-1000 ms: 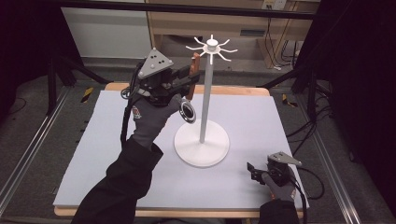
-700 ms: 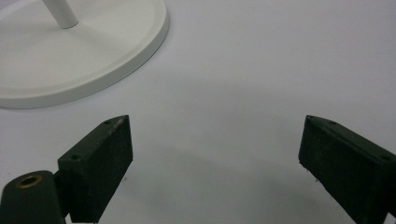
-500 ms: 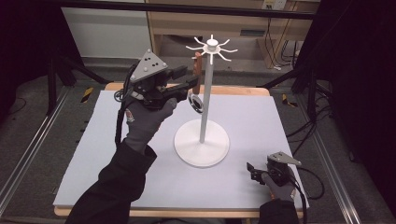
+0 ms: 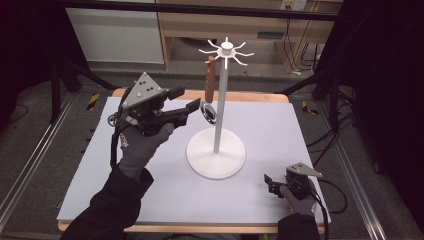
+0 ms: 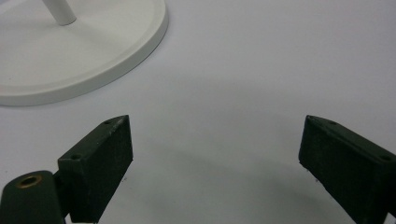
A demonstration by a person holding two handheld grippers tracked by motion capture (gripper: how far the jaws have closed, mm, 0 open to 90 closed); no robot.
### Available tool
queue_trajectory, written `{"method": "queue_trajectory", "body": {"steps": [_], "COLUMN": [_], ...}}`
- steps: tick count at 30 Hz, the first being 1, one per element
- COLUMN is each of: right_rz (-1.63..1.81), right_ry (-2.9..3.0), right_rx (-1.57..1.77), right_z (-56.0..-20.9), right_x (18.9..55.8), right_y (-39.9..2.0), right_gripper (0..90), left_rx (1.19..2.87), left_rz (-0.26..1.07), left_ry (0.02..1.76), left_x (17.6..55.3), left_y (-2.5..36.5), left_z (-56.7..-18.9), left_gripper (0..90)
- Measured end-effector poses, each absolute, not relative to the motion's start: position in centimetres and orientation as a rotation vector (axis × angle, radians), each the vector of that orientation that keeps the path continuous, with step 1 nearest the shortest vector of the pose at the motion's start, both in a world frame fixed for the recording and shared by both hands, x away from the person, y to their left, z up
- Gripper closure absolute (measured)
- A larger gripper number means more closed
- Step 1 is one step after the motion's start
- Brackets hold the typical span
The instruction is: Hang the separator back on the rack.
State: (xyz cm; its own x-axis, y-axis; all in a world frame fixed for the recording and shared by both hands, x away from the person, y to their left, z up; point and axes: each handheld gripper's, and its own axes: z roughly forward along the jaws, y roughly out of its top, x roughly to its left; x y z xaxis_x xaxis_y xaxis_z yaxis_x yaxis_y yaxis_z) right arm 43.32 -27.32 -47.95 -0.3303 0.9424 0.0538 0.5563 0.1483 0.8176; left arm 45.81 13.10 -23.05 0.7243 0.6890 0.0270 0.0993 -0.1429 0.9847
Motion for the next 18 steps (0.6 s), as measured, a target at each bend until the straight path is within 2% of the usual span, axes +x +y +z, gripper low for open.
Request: {"method": "queue_trajectory", "body": {"steps": [18], "right_rz": [1.062], "right_ry": [1.952], "right_rx": [1.433], "right_z": [-48.0], "right_x": [43.2], "right_y": [-27.2], "right_gripper": [9.8], "left_rx": [1.707], "left_rz": [0.582], "left_ry": [0.767], "left_x": [45.7], "left_y": [17.2], "left_z": [-29.7], "left_gripper": [34.9]}}
